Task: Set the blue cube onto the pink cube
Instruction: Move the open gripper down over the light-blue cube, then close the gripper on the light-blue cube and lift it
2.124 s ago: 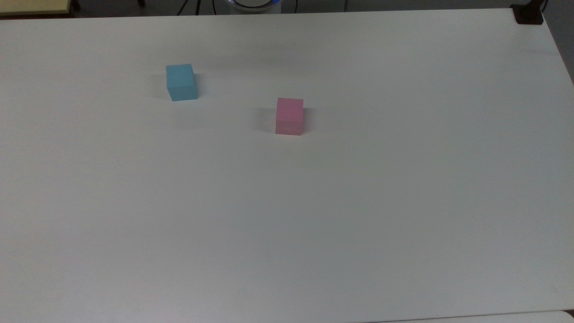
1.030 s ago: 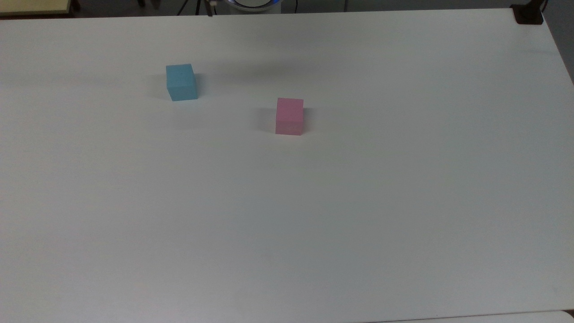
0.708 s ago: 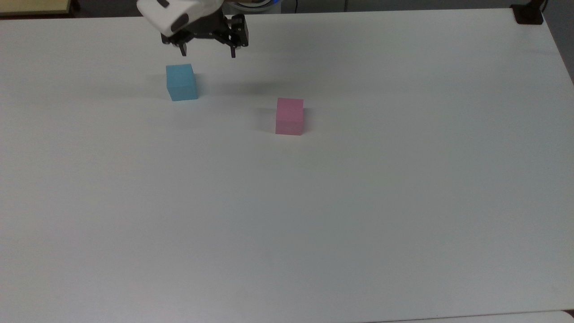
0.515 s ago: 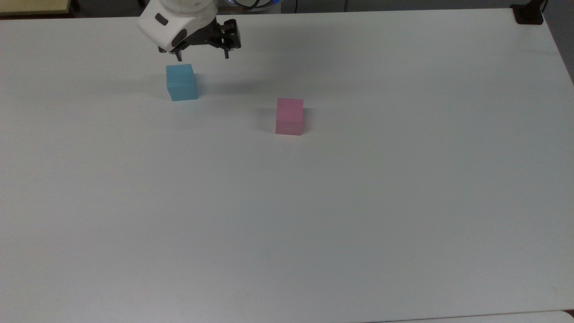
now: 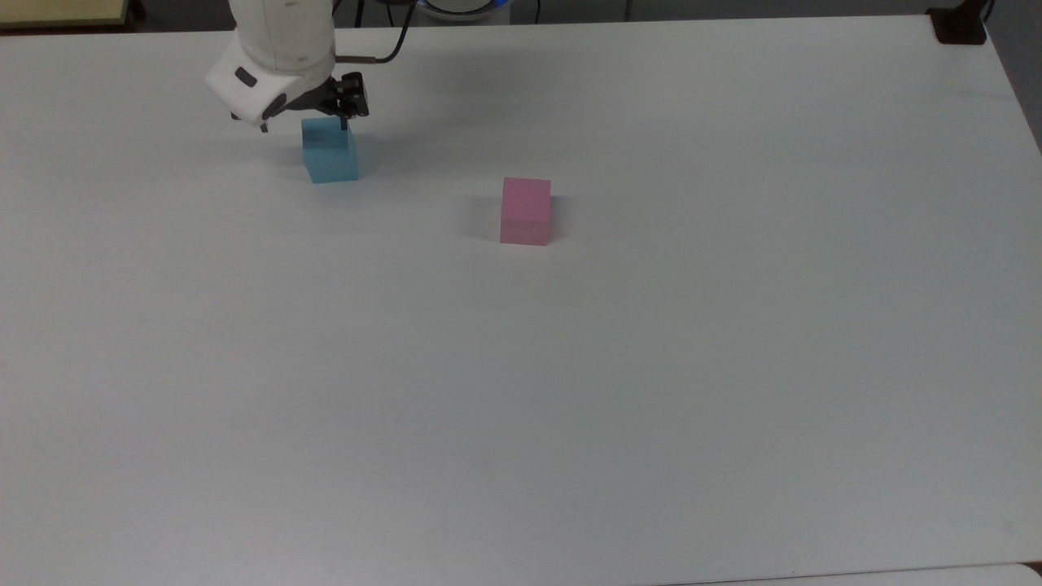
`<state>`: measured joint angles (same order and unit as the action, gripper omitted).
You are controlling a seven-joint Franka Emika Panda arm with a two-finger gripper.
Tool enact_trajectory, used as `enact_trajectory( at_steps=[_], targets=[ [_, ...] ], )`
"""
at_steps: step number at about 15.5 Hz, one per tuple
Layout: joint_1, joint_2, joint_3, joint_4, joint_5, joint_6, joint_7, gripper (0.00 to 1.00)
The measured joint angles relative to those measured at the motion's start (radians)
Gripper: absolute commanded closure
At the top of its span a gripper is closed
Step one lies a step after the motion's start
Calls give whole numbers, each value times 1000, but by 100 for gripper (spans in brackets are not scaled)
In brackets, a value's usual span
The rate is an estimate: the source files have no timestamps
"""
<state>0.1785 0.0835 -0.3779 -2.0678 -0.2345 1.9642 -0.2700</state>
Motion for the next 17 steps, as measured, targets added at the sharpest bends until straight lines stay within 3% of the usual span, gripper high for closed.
enact_trajectory(
  at_steps=[5, 6, 8, 9, 11, 15, 17],
  targets=[
    [13, 34, 2, -56, -5, 67, 0, 0],
    [16, 40, 3, -67, -5, 75, 0, 14],
    [22, 49, 3, -85, -5, 97, 0, 60],
    [22, 52, 3, -89, -5, 102, 0, 76],
    [22, 53, 2, -90, -5, 102, -3, 94],
    [20, 36, 1, -81, -3, 88, -5, 95],
    [22, 10, 2, -34, 43, 25, -2, 93]
  ],
)
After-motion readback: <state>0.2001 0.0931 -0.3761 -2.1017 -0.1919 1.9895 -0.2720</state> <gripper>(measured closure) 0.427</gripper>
